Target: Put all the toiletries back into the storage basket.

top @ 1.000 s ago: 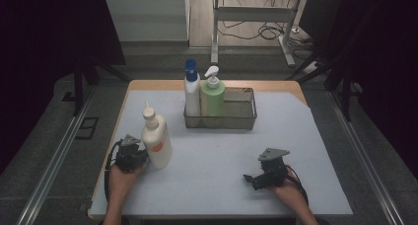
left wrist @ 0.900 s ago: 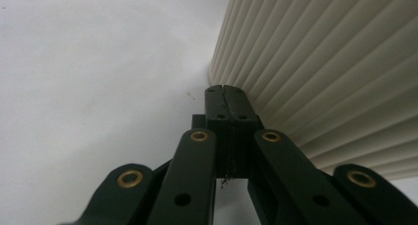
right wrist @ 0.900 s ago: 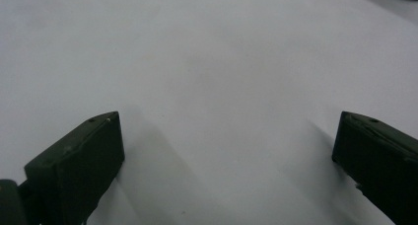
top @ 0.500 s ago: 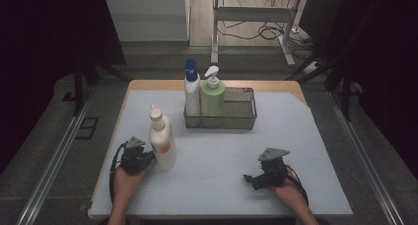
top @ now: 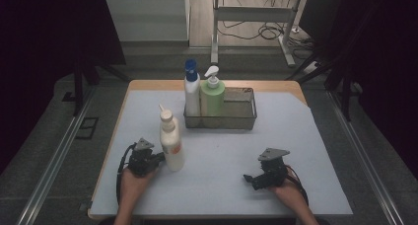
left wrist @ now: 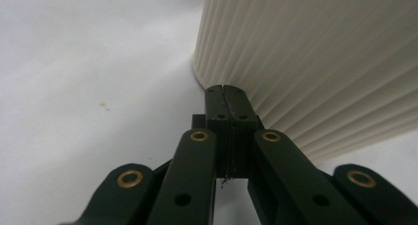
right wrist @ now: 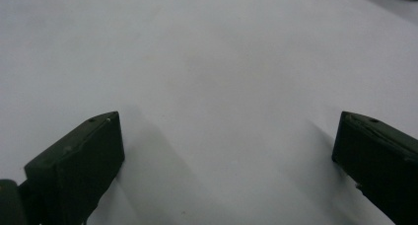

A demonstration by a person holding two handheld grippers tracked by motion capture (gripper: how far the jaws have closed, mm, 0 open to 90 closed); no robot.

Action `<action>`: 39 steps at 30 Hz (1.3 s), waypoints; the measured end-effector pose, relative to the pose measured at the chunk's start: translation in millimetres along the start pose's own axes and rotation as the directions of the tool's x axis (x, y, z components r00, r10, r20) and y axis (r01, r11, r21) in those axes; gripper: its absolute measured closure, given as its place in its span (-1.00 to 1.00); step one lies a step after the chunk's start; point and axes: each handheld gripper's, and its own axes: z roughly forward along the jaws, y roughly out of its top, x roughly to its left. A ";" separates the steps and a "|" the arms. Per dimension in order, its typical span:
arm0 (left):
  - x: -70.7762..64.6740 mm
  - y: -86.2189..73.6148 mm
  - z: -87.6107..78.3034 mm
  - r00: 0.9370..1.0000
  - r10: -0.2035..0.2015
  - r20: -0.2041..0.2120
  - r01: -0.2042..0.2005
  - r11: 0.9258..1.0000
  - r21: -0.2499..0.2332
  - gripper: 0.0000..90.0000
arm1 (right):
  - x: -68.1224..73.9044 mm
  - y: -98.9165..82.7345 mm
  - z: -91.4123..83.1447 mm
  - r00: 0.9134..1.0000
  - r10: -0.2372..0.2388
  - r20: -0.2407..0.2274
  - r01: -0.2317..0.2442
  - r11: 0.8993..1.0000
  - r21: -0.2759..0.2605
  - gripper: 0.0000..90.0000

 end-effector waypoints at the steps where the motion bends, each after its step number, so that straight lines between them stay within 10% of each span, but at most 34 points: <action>1: -2.2 0.0 0.2 1.000 0.009 0.007 -0.009 1.000 0.004 0.99 | 0.0 0.0 0.0 1.000 0.000 0.000 0.000 1.000 0.000 -1.00; 39: -48.9 5.9 23.6 0.991 0.080 0.107 -0.084 0.996 0.034 0.96 | -0.1 0.6 0.3 1.000 -0.003 0.003 0.003 1.000 0.003 -1.00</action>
